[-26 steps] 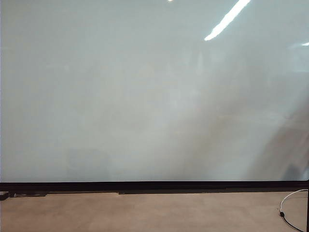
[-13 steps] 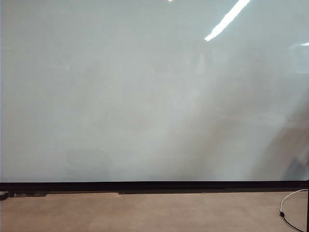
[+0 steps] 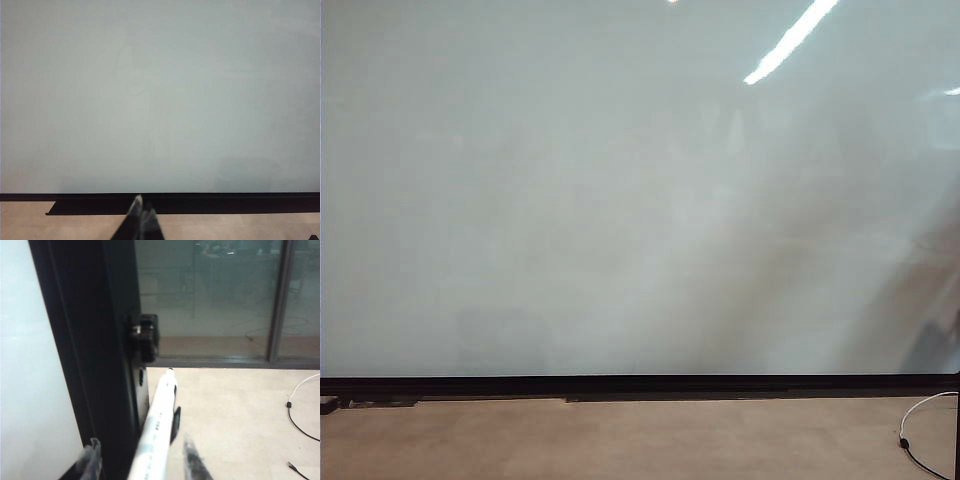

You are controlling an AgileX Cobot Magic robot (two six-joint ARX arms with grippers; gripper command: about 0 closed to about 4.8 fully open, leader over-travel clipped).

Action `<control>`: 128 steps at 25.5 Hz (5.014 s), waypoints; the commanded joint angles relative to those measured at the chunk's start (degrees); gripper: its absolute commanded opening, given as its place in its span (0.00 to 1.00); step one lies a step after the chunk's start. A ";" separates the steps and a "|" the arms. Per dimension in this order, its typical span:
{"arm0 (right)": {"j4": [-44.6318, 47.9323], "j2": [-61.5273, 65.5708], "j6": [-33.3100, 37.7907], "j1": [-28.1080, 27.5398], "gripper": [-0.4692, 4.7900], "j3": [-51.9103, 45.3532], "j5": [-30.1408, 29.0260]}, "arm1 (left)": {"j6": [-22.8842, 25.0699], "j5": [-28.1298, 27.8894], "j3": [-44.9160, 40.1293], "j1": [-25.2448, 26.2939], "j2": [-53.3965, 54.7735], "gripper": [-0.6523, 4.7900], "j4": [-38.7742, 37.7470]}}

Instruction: Pick up the pen on the shelf to the right of the whiteboard and draw a rectangle.

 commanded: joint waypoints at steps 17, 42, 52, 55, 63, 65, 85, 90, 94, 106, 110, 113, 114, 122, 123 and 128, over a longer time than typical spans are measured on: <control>-0.72 0.26 0.37 0.52 0.48 1.60 0.74 | 0.24 0.02 0.17 0.00 0.02 0.11 0.35; -1.09 0.26 0.37 0.39 0.37 1.51 -0.57 | 0.24 0.02 0.17 0.00 0.02 0.11 0.35; -1.09 0.26 0.37 0.42 0.30 1.51 -0.59 | 0.24 0.02 0.17 0.00 0.02 0.11 0.35; -1.07 0.26 0.37 0.42 0.24 1.51 -0.77 | 0.24 0.02 0.15 0.00 0.02 0.11 0.35; -0.79 0.24 0.39 0.42 0.09 1.51 -1.84 | 0.24 0.02 0.17 0.00 0.02 0.11 0.35; -0.57 0.24 0.42 0.39 0.09 1.51 -1.84 | 0.24 0.02 0.17 0.00 0.02 0.11 0.35; 1.20 -4.72 0.28 -4.07 0.08 -0.94 2.89 | 0.24 0.02 0.17 0.00 0.02 0.11 0.35; 1.18 -8.55 0.15 -4.90 0.08 -2.45 4.59 | 0.24 0.02 0.17 0.00 0.02 0.11 0.37; 0.72 -14.88 -0.26 -4.74 0.08 -5.44 10.16 | 0.24 0.00 0.17 0.00 0.02 0.11 0.35; -5.73 -44.30 -1.75 0.79 0.08 -26.58 25.27 | 0.24 0.02 0.17 0.00 0.02 0.11 0.35; -19.87 -57.27 -3.30 6.01 0.08 -28.33 26.36 | 0.24 0.00 0.17 0.00 0.02 0.11 0.35; -29.70 -65.20 -5.62 8.66 0.08 -28.30 28.11 | 0.24 0.00 0.17 0.00 0.02 0.11 0.35; -33.40 -68.22 -6.45 9.64 0.08 -28.30 28.92 | 0.24 0.00 0.17 0.00 0.02 0.11 0.35; -54.75 -86.29 -9.55 16.17 0.08 -28.26 29.09 | 0.24 0.02 0.17 0.00 0.02 0.11 0.35; -55.08 -86.29 -9.64 16.72 0.08 -28.22 29.09 | 0.24 0.02 0.17 0.00 0.02 0.11 0.35; -55.76 -86.20 -11.69 21.84 0.08 -28.20 29.18 | 0.24 0.02 0.17 0.00 0.02 0.11 0.35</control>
